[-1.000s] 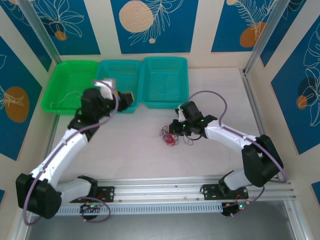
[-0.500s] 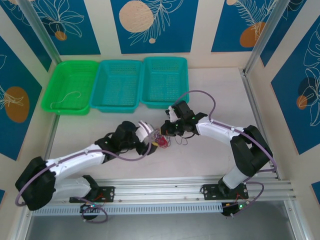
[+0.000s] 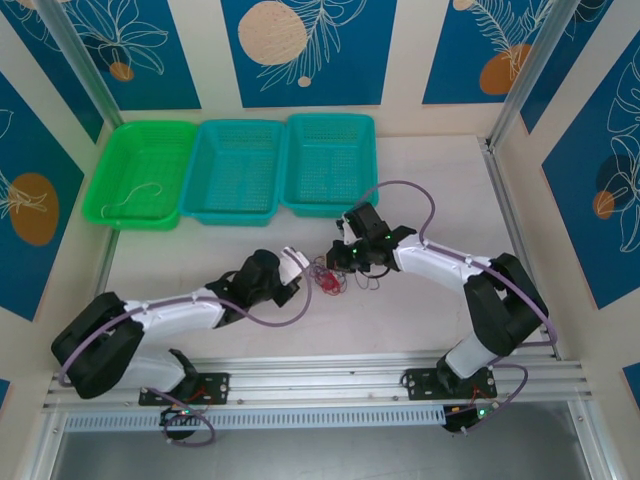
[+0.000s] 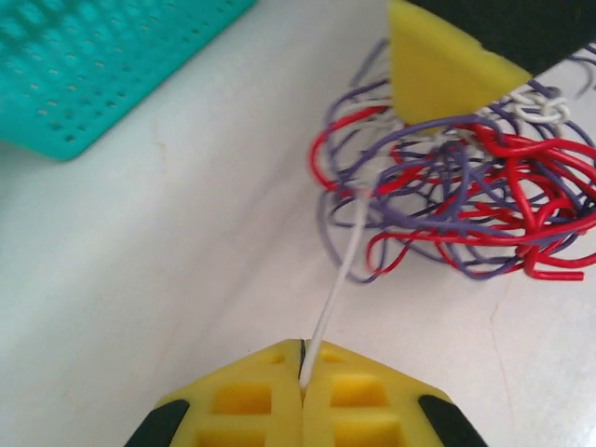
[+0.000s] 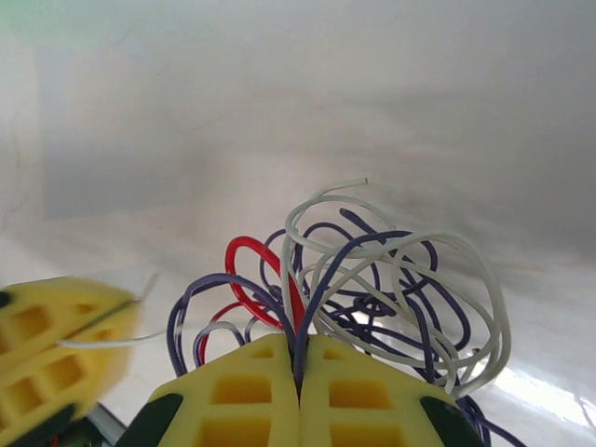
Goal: Untangle the cables
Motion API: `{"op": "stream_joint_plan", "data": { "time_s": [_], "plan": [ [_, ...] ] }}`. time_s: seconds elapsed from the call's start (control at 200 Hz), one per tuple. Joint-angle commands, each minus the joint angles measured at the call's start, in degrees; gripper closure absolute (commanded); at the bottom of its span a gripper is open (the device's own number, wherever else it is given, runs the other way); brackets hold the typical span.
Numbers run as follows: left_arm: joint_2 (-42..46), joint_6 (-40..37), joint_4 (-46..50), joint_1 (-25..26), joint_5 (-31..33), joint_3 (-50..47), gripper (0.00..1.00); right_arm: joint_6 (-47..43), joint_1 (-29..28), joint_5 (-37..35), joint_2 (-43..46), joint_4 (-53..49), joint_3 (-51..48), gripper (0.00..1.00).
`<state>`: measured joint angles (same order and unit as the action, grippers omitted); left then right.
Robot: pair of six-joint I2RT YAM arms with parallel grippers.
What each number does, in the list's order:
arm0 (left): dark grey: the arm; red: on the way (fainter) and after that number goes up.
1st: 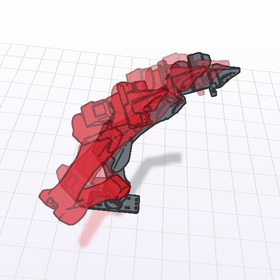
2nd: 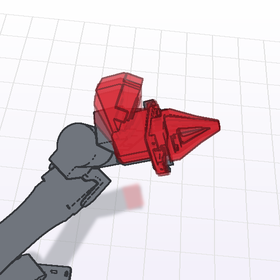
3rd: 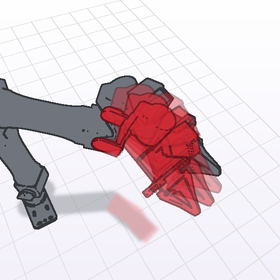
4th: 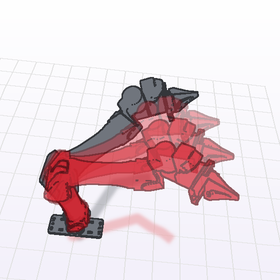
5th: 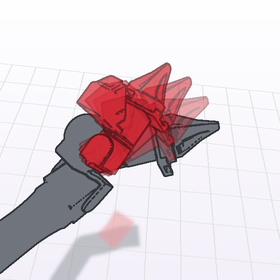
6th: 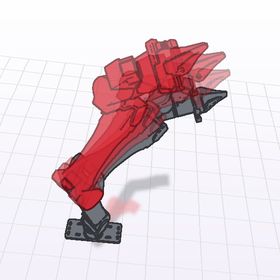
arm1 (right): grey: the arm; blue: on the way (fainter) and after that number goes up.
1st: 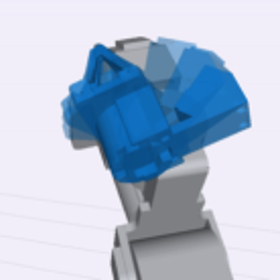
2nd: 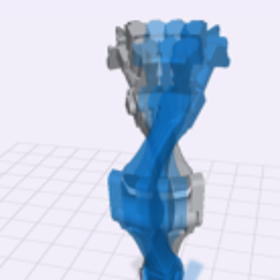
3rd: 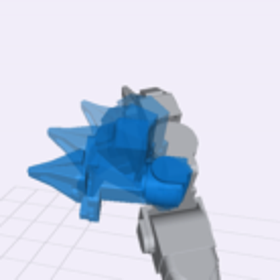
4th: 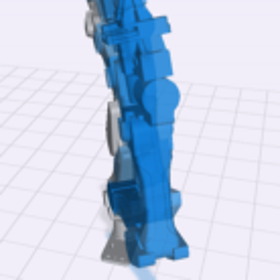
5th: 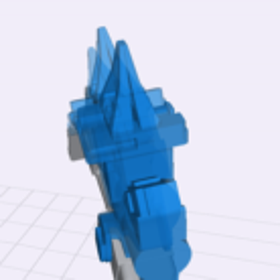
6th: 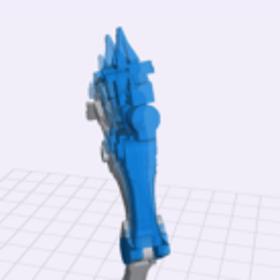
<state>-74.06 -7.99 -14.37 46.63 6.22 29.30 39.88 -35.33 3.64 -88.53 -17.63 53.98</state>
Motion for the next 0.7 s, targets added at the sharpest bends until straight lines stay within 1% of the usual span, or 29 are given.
{"op": "stream_joint_plan", "data": {
  "time_s": [0.0, 0.065, 0.14, 0.19, 0.23, 0.26, 0.285, 0.36, 0.395, 0.475, 0.57, 0.625, 0.695],
  "plan": [
    [6.23, 3.85, 0.32, -0.84, 7.19, -1.22, 1.00, 6.24, 3.03, -9.94, 2.93, -5.57, -3.99, 1.00],
    [9.84, 7.19, 3.19, -2.13, 10.43, -1.05, 1.00, 8.54, 5.14, -10.93, 3.81, -5.57, -7.26, 0.95],
    [13.63, 11.56, 6.96, -4.33, 12.10, -0.80, 1.00, 10.09, 7.06, -12.25, 4.76, -5.50, -10.12, 0.88],
    [15.48, 14.04, 8.73, -5.82, 11.01, -0.48, 1.00, 10.00, 7.47, -13.01, 5.11, -5.67, -10.74, 0.85],
    [16.29, 14.49, 9.40, -6.29, 8.69, -0.21, 1.00, 8.89, 7.19, -12.96, 5.43, -5.76, -10.45, 0.84],
    [16.56, 14.26, 9.24, -6.29, 6.77, -0.06, 1.00, 7.86, 6.72, -13.00, 5.53, -6.04, -9.77, 0.82],
    [16.53, 14.10, 8.94, -6.29, 4.87, -0.04, 1.00, 6.84, 6.04, -13.23, 5.55, -6.38, -9.01, 0.77],
    [15.56, 13.48, 6.71, -6.31, -1.51, -0.12, 1.00, 3.53, 2.84, -14.73, 6.41, -7.70, -6.35, 0.56],
    [14.67, 13.41, 5.74, -6.30, -3.39, -0.04, 1.00, 2.26, 1.32, -15.93, 7.04, -8.50, -4.91, 0.50],
    [12.65, 14.03, 5.39, -6.27, -4.14, 0.52, 1.00, -0.19, -1.07, -18.12, 8.97, -8.72, -2.67, 0.49],
    [11.60, 14.92, 6.18, -6.28, -2.70, 1.17, 1.00, -5.75, -4.56, -17.31, 11.45, -3.91, -1.83, 0.48],
    [11.60, 15.33, 6.78, -6.21, -2.01, 1.41, 1.00, -8.22, -6.70, -16.36, 11.19, -0.93, -1.15, 0.48],
    [12.19, 15.49, 7.50, -6.28, -1.51, 1.81, 1.00, -10.50, -9.26, -15.43, 8.75, 1.60, 0.33, 0.48]
  ]
}}
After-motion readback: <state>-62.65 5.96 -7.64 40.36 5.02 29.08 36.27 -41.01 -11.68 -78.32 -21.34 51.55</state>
